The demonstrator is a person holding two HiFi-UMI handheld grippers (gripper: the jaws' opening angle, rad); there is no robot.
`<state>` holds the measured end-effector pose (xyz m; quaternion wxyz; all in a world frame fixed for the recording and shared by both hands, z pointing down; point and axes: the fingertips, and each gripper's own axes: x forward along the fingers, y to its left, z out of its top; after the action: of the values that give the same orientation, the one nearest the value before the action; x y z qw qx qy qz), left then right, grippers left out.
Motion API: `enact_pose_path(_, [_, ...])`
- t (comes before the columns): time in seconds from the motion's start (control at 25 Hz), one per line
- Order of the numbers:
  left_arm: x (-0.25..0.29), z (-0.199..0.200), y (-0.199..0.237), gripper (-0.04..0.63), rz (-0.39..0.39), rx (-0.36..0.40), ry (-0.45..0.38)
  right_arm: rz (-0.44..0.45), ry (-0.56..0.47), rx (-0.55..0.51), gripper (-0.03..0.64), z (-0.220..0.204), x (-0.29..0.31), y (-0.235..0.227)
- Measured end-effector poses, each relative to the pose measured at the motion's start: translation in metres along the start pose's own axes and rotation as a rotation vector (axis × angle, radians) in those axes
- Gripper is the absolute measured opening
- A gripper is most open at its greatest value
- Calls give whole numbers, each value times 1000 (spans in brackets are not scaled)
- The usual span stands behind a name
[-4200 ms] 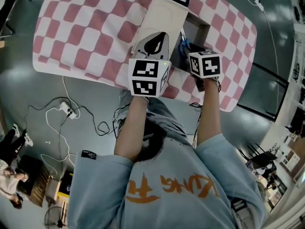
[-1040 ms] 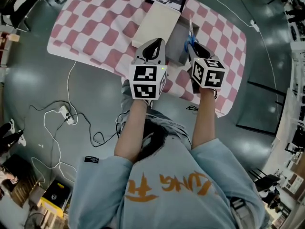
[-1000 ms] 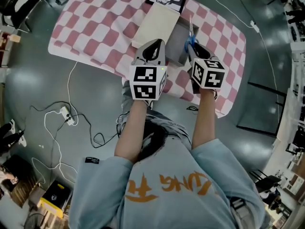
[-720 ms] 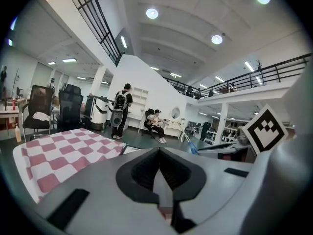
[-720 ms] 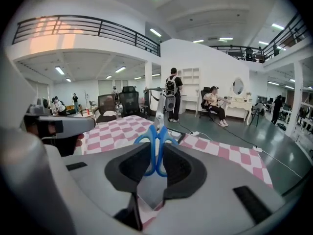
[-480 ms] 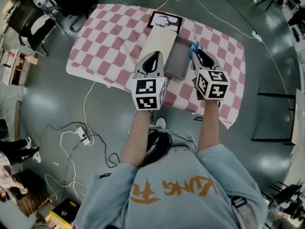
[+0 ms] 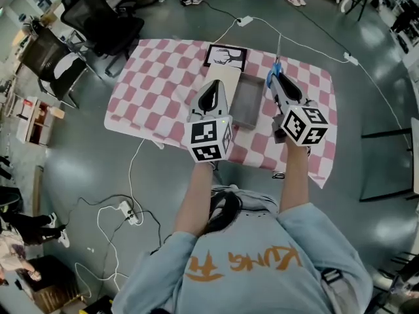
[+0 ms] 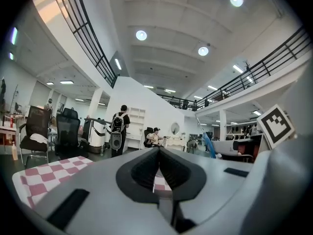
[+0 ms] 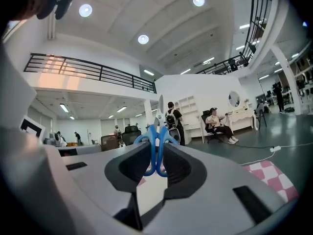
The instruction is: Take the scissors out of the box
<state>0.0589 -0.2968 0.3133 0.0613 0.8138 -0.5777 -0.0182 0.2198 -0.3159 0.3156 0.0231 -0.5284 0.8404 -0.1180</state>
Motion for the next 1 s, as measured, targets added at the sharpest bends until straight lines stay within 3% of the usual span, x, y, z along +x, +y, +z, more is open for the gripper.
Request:
enact_pose_path(0.36, [4, 11, 6, 20, 16, 9, -30, 6, -24, -61, 82, 16, 5, 5])
enact_pose_path(1.0, [13, -7, 22, 20, 43, -1, 24, 13, 0, -71, 83, 1, 26, 2])
